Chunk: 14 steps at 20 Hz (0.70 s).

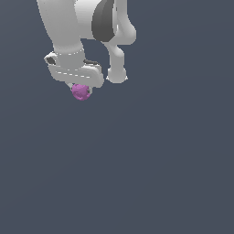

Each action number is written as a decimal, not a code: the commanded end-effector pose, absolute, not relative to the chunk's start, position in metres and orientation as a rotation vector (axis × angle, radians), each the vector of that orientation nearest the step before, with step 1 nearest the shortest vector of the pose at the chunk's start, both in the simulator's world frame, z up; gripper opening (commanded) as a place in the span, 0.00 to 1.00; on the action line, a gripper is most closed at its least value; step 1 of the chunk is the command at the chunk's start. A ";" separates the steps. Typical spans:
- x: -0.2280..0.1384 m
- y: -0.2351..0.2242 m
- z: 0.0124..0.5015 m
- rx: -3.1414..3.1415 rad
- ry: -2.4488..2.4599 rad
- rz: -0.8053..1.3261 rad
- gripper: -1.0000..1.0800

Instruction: Pick up the object and move it to a goal position.

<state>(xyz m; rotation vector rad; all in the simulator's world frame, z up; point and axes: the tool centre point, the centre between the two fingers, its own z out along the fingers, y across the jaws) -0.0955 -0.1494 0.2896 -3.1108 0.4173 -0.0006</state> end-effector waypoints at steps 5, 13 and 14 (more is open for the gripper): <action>-0.127 -0.172 0.340 -3.111 0.417 0.000 0.00; -0.148 -0.190 0.378 -3.113 0.417 0.000 0.00; -0.149 -0.191 0.380 -3.113 0.417 0.000 0.00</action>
